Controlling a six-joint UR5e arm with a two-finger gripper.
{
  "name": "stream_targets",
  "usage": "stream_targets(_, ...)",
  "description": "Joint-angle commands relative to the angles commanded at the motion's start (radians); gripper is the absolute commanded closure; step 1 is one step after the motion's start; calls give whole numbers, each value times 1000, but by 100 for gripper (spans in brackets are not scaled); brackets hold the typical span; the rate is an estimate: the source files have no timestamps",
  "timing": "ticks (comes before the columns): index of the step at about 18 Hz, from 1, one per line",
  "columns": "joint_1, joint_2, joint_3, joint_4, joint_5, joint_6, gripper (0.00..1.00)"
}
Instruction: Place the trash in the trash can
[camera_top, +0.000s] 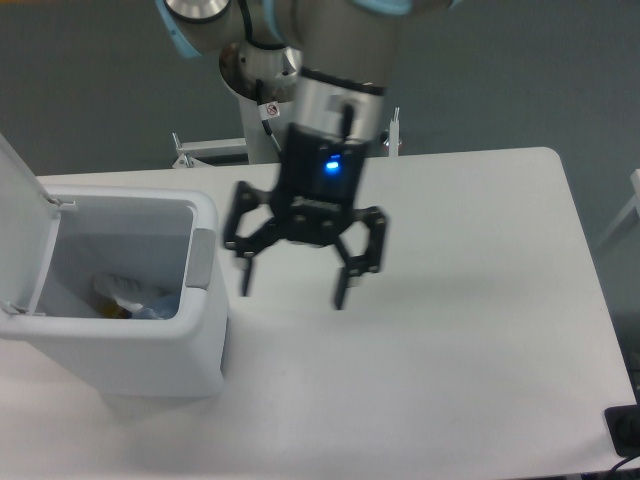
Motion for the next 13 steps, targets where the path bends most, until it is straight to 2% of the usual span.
stream_targets(4,64,-8,-14,-5,6,69,0)
stream_targets(6,110,-8,-66,-2,38,121,0)
stream_targets(8,152,-9,-112,-2,105,228,0)
stream_targets(10,180,-34,-135,-2,164,304,0)
stream_targets(13,218,-75,-137,0,219,370,0)
